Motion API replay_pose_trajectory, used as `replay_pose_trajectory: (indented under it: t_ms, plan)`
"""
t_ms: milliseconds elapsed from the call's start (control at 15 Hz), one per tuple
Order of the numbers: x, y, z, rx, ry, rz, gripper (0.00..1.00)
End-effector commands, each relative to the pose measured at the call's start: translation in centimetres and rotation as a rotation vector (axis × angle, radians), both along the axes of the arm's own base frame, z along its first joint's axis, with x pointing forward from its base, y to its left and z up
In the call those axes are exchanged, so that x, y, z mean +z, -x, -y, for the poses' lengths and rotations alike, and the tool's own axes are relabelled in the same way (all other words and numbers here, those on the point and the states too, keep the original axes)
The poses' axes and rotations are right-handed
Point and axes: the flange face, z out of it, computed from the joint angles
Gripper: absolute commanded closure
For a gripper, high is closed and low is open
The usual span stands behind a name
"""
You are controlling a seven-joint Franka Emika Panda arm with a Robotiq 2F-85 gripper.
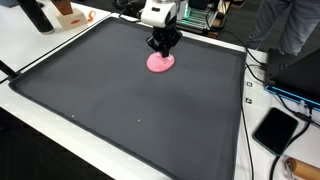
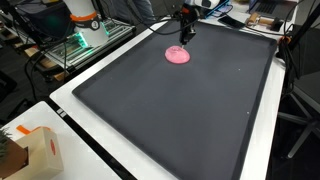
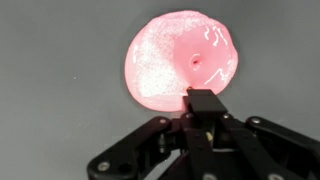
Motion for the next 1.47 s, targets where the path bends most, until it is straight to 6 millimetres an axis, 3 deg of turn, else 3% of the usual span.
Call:
replay_pose_trajectory:
  t_ms: [0,333,1067,1400]
  plan:
    - [0.6,0.4,0.5,0.010,0.009,-0.002,0.97]
    - [2.5,0.4,0.5,0.009,0.012,0.018,0.97]
    - [10.6,0.9,0.8,0.006,0.007,0.081,0.97]
    - [13.0,1.2,0.8,0.027,-0.008,0.097,0.97]
